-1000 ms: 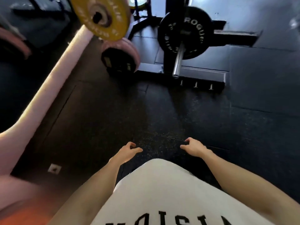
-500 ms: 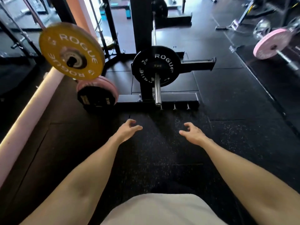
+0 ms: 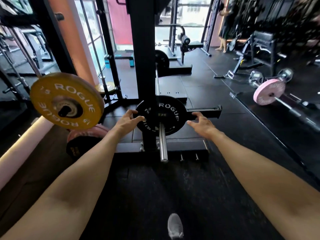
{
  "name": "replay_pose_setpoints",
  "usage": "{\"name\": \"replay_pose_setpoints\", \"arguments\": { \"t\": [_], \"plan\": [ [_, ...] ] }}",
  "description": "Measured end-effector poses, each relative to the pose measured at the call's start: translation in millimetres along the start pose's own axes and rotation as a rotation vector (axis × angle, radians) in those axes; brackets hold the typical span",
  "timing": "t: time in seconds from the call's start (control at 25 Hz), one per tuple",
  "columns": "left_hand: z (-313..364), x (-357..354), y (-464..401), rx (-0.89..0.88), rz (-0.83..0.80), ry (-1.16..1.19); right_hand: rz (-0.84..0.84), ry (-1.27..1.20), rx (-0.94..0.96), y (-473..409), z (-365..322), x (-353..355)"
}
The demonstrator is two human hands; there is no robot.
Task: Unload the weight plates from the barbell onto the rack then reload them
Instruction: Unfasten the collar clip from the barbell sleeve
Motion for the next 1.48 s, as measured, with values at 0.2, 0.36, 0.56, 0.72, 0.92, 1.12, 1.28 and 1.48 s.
{"name": "replay_pose_setpoints", "arguments": {
  "t": [0.2, 0.36, 0.56, 0.72, 0.92, 1.12, 1.28, 1.48],
  "plan": [
    [-25, -24, -121, 0.009, 0.102, 0.016, 0.012, -0.022, 0.092, -136, 9, -27],
    [-50, -72, -203, 0.009, 0.142, -0.018, 0.028, -0.031, 0.135, -224, 37, -62],
    [-103, -146, -289, 0.012, 0.152, -0.050, 0.080, -0.005, 0.227, -325, 81, -117],
    [-143, -193, -334, 0.001, 0.204, -0.059, 0.069, -0.079, 0.268, -379, 122, -167],
    [-176, -251, -374, -0.034, 0.226, 0.004, 0.043, -0.140, 0.361, -412, 160, -224],
    [-184, -287, -406, -0.074, 0.199, -0.012, -0.006, -0.125, 0.355, -429, 182, -261],
    [-186, -317, -421, -0.056, 0.120, 0.177, 0.003, -0.130, 0.311, -436, 192, -276],
    [-172, -333, -422, -0.069, 0.097, 0.363, 0.116, -0.019, 0.330, -429, 194, -275]
  ]
}}
Point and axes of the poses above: each hand's wrist, its own y-axis away from the middle knuckle, its own x-axis out of the back of the hand, z = x × y, the point moved 10 cm from there along -y, towards the middle knuckle, and after that the axes turned 13 degrees about -y, right-handed, at the moved point
